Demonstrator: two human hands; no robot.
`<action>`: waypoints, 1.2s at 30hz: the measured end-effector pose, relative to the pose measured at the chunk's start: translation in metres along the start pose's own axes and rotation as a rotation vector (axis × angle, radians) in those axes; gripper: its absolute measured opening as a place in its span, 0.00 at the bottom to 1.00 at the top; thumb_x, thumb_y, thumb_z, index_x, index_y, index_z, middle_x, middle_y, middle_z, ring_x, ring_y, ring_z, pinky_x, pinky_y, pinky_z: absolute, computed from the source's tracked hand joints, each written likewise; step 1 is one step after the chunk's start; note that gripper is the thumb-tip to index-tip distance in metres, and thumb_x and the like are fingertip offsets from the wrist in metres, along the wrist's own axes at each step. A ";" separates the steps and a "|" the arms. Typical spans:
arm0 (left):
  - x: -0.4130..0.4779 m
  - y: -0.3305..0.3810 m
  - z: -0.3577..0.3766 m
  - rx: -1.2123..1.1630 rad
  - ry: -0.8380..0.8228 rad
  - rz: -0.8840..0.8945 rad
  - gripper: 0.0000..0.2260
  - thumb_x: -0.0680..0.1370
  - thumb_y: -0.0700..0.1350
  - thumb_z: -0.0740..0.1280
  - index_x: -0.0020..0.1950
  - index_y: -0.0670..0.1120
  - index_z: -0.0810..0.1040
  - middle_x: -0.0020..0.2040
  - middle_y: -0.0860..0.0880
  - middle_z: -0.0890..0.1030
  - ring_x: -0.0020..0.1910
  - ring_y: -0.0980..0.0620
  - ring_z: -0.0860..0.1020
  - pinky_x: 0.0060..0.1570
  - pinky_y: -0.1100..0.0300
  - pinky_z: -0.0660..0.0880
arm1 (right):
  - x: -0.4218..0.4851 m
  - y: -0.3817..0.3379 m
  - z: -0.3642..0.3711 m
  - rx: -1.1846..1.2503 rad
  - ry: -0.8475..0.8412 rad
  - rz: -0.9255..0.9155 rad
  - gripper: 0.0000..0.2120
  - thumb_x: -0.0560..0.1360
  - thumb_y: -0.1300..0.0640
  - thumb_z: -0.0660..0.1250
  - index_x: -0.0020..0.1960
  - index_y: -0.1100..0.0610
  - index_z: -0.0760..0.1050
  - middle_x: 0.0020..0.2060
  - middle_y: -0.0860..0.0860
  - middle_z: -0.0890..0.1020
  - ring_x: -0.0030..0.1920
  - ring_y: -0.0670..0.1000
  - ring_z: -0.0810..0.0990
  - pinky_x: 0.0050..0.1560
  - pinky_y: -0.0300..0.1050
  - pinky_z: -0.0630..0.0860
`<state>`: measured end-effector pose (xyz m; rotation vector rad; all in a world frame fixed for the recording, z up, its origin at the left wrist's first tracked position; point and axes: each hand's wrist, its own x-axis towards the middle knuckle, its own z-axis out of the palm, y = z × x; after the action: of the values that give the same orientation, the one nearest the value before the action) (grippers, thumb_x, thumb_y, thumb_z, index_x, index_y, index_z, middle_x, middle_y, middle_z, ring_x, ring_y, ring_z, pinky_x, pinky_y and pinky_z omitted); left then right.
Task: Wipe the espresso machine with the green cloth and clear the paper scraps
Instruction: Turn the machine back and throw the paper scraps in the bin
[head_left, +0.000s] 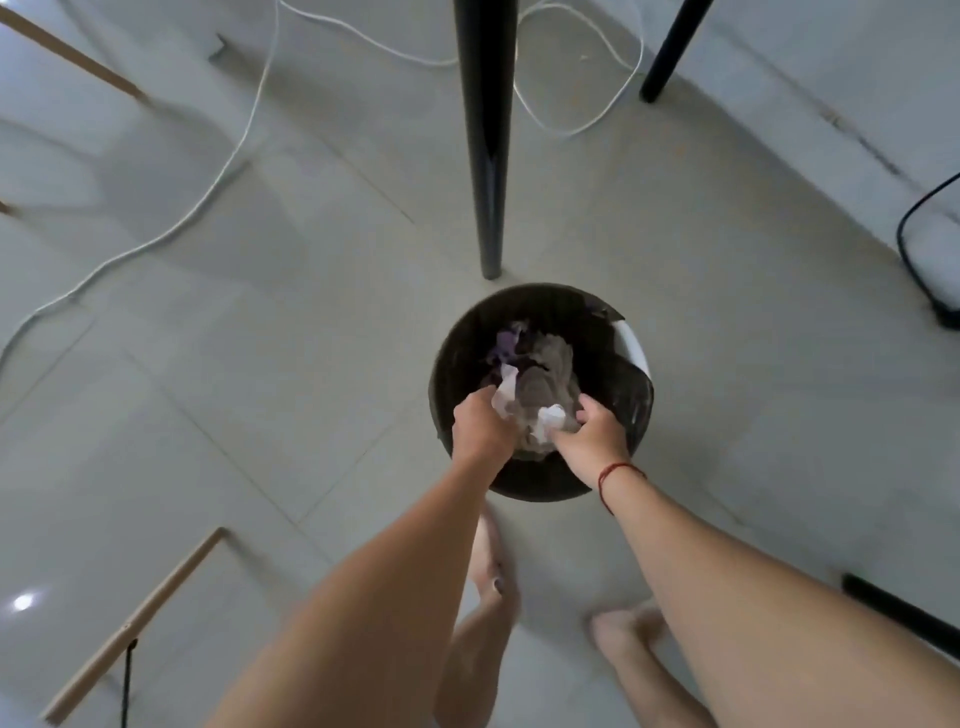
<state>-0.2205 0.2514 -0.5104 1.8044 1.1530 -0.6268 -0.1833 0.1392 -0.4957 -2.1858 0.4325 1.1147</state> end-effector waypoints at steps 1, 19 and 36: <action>0.001 -0.001 0.000 0.031 -0.016 -0.004 0.12 0.77 0.40 0.65 0.61 0.42 0.78 0.55 0.45 0.80 0.57 0.42 0.78 0.56 0.53 0.75 | 0.000 0.001 0.001 -0.027 -0.037 0.003 0.27 0.75 0.59 0.69 0.72 0.62 0.67 0.65 0.58 0.76 0.66 0.58 0.75 0.63 0.46 0.70; -0.251 0.160 -0.247 0.330 0.371 0.271 0.20 0.81 0.53 0.58 0.65 0.42 0.76 0.65 0.43 0.76 0.66 0.44 0.72 0.63 0.52 0.68 | -0.274 -0.223 -0.124 -0.244 -0.044 -0.470 0.27 0.77 0.53 0.65 0.74 0.57 0.64 0.72 0.56 0.70 0.71 0.56 0.69 0.70 0.48 0.66; -0.438 0.403 -0.262 0.680 0.488 0.940 0.25 0.81 0.57 0.52 0.72 0.43 0.68 0.73 0.42 0.68 0.76 0.45 0.59 0.73 0.46 0.56 | -0.412 -0.252 -0.406 -0.157 0.561 -0.553 0.28 0.78 0.50 0.59 0.75 0.62 0.60 0.75 0.57 0.59 0.74 0.60 0.63 0.72 0.55 0.62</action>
<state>-0.0638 0.2087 0.1197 2.8728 0.2208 0.0217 -0.0440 0.0548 0.1135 -2.5210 -0.0461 0.2394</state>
